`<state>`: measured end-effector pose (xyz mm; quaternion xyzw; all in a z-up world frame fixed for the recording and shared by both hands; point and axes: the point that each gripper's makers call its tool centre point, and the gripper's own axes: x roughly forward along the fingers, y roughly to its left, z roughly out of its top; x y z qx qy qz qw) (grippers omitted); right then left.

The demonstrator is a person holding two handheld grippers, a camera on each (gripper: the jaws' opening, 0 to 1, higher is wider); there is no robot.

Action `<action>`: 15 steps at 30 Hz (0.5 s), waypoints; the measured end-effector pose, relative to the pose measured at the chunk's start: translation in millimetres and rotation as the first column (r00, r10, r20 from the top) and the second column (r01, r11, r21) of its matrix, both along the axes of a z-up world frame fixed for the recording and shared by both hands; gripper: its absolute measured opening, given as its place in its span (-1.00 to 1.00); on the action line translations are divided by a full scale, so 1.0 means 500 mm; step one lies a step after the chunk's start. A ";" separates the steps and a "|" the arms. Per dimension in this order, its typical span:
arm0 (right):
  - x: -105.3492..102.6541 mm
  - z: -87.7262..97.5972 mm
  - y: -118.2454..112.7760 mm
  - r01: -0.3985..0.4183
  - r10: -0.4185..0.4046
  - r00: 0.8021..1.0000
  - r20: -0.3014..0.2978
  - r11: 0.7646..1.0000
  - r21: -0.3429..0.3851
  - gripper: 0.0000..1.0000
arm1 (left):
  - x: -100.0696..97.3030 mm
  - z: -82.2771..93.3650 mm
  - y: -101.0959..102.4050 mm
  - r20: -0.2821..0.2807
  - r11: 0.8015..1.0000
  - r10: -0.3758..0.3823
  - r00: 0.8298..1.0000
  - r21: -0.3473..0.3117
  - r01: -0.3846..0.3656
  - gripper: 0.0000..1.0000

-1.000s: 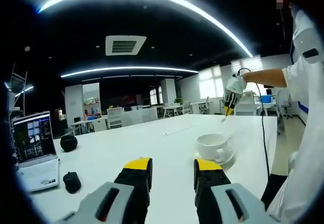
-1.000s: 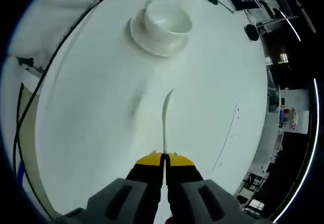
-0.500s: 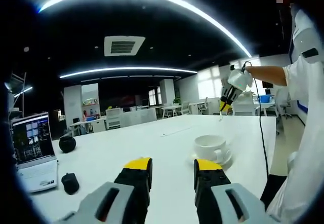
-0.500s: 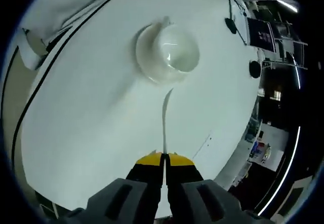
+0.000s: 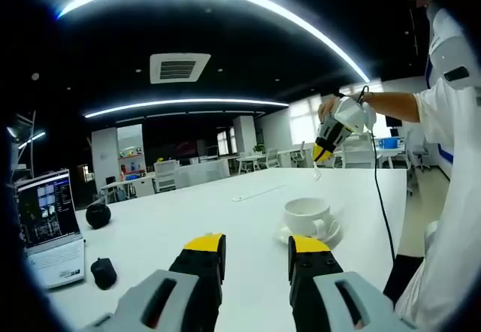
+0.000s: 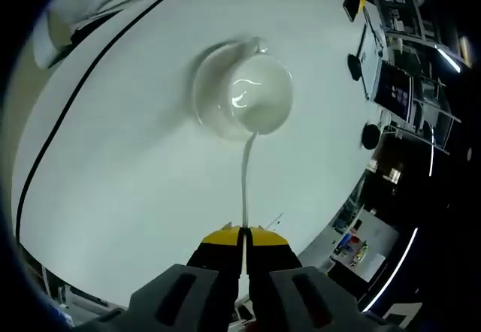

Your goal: Tidy tabletop coffee trays, cups and spoons，present forward

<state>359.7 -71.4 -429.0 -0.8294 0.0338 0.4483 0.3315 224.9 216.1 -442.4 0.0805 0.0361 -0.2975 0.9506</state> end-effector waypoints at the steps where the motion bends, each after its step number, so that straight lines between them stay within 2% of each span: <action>1: -0.001 0.000 0.003 -0.002 0.002 1.000 0.002 1.000 0.000 -0.94 | 0.000 -0.001 0.000 -0.001 1.000 -0.001 1.000 0.000 0.001 -0.30; 15: -0.018 -0.021 0.084 -0.119 0.121 0.992 0.047 0.992 -0.049 -0.94 | -0.007 -0.006 -0.011 -0.006 1.000 -0.025 1.000 -0.002 0.024 -0.30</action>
